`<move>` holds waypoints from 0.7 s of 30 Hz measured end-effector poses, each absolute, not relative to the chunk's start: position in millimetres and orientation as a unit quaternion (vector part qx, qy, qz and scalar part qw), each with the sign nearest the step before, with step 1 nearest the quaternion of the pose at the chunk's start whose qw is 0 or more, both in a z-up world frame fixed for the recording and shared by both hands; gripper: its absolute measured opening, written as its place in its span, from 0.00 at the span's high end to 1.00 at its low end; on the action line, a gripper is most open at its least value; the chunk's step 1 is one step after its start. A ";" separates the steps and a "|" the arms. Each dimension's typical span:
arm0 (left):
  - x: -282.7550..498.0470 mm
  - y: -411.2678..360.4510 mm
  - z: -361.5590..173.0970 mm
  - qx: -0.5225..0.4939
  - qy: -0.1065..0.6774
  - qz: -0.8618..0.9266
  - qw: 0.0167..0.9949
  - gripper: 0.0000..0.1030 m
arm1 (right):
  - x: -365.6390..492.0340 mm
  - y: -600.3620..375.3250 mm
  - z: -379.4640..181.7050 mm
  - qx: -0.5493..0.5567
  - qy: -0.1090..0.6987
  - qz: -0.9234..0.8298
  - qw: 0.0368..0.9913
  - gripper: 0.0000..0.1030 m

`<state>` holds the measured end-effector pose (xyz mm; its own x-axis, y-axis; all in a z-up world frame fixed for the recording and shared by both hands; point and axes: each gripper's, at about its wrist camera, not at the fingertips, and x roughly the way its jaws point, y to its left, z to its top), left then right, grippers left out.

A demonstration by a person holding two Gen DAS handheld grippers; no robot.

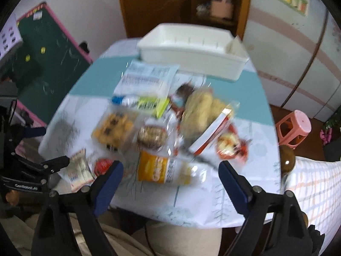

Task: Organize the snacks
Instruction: 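Grasp the cream sachet with the left tool while the right grasps the orange OATS bar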

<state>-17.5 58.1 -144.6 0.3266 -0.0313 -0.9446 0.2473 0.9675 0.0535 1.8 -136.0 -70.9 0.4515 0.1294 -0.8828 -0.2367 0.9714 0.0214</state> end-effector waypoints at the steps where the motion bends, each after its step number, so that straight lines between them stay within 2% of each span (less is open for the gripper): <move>1: -21.2 58.2 -152.1 0.105 0.578 -0.088 0.804 0.01 | 1.9 -134.9 -75.9 -0.054 0.516 0.110 0.848 0.12; 17: -23.5 49.9 -210.6 0.131 0.620 -0.114 0.765 0.01 | -4.4 -129.2 -121.7 -0.095 0.556 0.148 0.812 0.12; 21: -12.7 55.8 -212.1 0.094 0.631 -0.130 0.759 0.09 | 0.0 -123.6 -125.9 -0.151 0.546 0.177 0.805 0.12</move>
<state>-12.7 55.8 -212.1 0.1706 -0.0797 -0.9821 0.3157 0.9486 -0.0222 0.0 -123.6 -125.9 0.3424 0.1201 -0.9318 -0.4486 0.8924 -0.0498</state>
